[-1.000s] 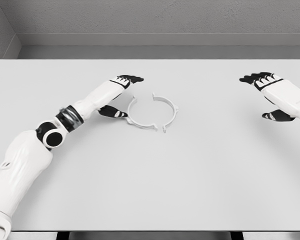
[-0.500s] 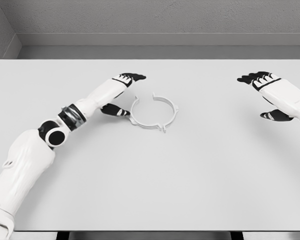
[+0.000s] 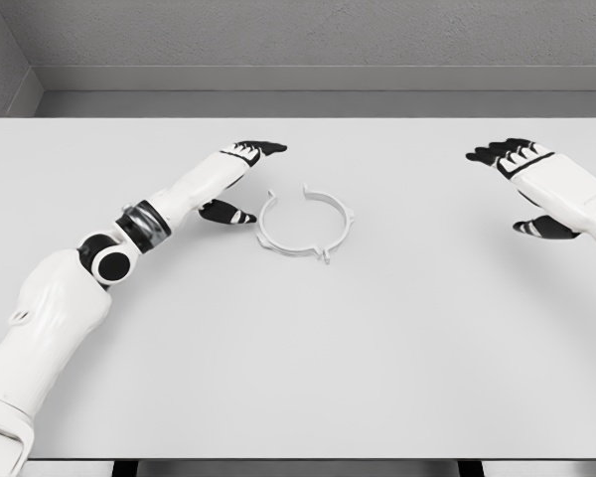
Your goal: Assemble PVC drainage pipe clamps
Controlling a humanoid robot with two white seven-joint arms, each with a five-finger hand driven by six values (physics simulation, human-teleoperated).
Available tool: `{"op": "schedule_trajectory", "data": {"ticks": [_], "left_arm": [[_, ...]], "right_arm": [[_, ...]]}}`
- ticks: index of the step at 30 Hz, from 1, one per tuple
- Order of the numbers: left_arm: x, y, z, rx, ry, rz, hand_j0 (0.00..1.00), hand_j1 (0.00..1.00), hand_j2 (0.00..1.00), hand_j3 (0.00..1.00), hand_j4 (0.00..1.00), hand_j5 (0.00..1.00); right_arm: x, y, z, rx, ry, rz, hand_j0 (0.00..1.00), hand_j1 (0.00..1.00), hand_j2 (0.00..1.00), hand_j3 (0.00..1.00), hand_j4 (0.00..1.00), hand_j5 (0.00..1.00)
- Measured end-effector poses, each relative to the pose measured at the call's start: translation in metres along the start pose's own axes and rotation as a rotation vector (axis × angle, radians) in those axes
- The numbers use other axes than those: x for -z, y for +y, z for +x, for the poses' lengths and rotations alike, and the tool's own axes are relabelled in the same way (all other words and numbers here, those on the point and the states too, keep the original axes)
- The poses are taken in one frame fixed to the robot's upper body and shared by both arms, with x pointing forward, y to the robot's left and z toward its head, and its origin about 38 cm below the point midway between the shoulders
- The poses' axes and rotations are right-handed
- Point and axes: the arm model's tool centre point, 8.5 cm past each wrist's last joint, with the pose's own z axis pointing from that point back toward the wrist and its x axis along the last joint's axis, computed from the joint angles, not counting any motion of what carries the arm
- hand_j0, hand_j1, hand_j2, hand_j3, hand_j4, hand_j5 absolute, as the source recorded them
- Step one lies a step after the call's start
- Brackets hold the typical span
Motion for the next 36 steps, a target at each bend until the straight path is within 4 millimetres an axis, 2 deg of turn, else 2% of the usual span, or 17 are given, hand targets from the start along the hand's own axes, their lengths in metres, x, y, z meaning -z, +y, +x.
{"op": "schedule_trajectory", "data": {"ticks": [23, 26, 30, 34, 36], "left_arm": [[0.011, -0.009, 0.011, -0.012, -0.022, -0.003, 1.00, 1.00, 1.00, 1.00, 1.00, 1.00], [0.011, -0.005, 0.009, -0.010, -0.019, 0.006, 1.00, 1.00, 1.00, 1.00, 1.00, 1.00], [0.007, 0.008, 0.003, -0.006, -0.006, 0.035, 1.00, 1.00, 1.00, 1.00, 1.00, 1.00], [-0.007, 0.018, -0.003, 0.020, 0.001, 0.038, 1.00, 1.00, 1.00, 1.00, 1.00, 1.00], [-0.013, 0.015, -0.002, 0.025, -0.003, 0.031, 1.00, 1.00, 1.00, 1.00, 1.00, 1.00]], "right_arm": [[0.000, -0.002, 0.002, -0.005, -0.006, -0.004, 1.00, 1.00, 1.00, 1.00, 1.00, 1.00], [0.000, -0.002, 0.003, -0.006, -0.007, -0.005, 1.00, 1.00, 1.00, 1.00, 1.00, 1.00], [0.000, -0.002, 0.003, -0.006, -0.008, -0.005, 1.00, 1.00, 1.00, 1.00, 1.00, 1.00], [0.001, -0.002, 0.003, -0.003, -0.008, -0.007, 1.00, 1.00, 1.00, 1.00, 1.00, 1.00], [0.003, -0.002, 0.005, -0.001, -0.014, -0.010, 1.00, 1.00, 1.00, 1.00, 1.00, 1.00]]}}
